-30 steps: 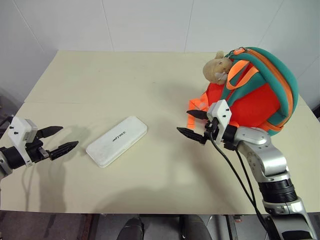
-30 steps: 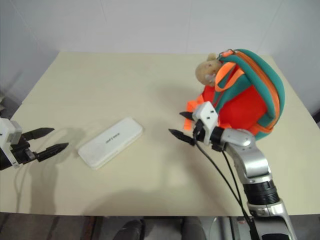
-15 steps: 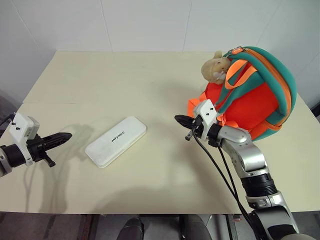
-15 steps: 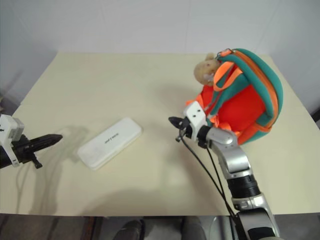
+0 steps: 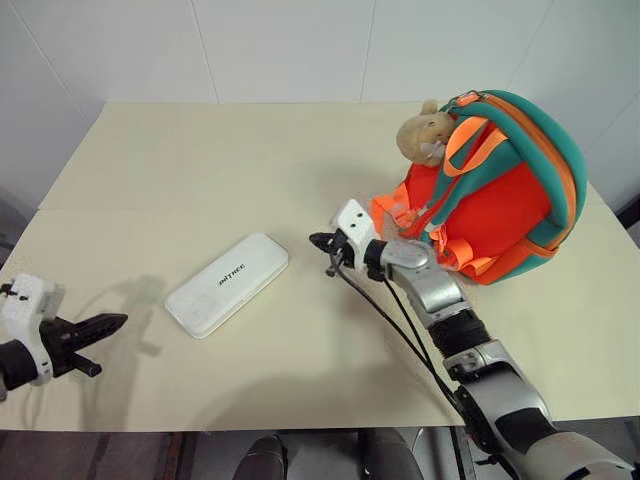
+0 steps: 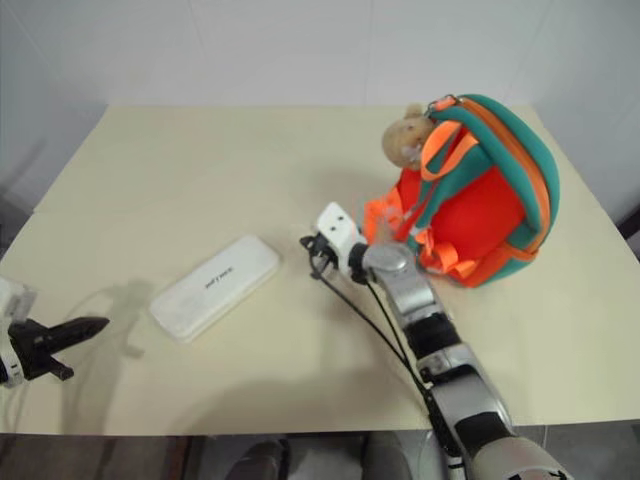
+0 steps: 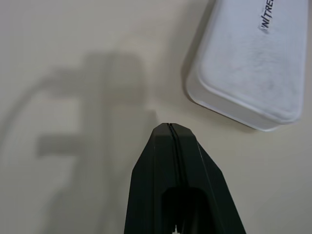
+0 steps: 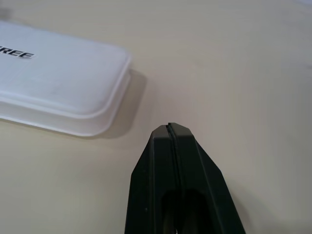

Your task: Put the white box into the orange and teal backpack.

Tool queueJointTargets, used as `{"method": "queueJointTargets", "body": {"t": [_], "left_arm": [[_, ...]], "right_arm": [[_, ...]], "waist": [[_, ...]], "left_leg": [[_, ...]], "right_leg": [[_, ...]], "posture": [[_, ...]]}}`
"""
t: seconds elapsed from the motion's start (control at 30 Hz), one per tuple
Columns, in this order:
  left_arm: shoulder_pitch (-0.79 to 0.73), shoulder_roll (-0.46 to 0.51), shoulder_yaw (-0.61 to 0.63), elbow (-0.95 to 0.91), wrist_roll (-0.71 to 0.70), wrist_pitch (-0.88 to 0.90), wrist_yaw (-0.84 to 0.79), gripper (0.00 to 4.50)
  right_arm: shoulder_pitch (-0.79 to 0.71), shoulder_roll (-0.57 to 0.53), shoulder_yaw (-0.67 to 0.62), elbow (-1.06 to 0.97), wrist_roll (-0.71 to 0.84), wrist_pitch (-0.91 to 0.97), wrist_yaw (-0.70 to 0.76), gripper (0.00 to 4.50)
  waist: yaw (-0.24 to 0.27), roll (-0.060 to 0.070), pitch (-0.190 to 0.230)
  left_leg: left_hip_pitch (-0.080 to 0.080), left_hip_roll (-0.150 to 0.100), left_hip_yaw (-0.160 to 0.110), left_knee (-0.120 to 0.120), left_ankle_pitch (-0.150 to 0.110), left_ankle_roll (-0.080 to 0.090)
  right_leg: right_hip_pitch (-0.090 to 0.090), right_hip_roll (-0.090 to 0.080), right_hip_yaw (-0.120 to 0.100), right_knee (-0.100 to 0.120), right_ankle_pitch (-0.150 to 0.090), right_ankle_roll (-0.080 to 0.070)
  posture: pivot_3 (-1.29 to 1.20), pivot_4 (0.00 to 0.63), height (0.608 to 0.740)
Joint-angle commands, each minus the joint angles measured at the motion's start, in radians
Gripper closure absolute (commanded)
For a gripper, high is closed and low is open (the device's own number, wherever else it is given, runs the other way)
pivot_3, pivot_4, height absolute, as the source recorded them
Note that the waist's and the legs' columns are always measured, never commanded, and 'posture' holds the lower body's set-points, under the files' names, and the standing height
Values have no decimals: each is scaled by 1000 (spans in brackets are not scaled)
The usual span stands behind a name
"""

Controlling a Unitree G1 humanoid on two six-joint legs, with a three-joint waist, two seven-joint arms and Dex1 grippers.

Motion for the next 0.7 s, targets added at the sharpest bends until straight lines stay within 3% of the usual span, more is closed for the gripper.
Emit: {"method": "queueJointTargets", "body": {"t": [0.03,0.3,0.7], "left_arm": [[27,-29,49,-87,-66,79,37,4500],[48,-122,28,-171,-118,140,128,4500],[-45,-187,-38,-99,-95,8,192,4500]], "right_arm": [[-34,22,23,30,-28,-54,16,4380],[-75,82,24,131,-60,-115,8,4380],[-164,138,4,304,-85,-207,-24,4380]], "waist": [[0,-1,0],[-4,-2,-1],[-5,-2,-1]], "left_leg": [[0,0,1,0,0,0],[1,2,5,1,-1,-1],[2,14,9,4,-4,-6]], "right_leg": [[0,0,1,0,0,0],[-2,3,6,1,1,0],[-3,16,9,-2,5,-7]], "posture": [[0,150,740],[0,150,740],[0,150,740]]}}
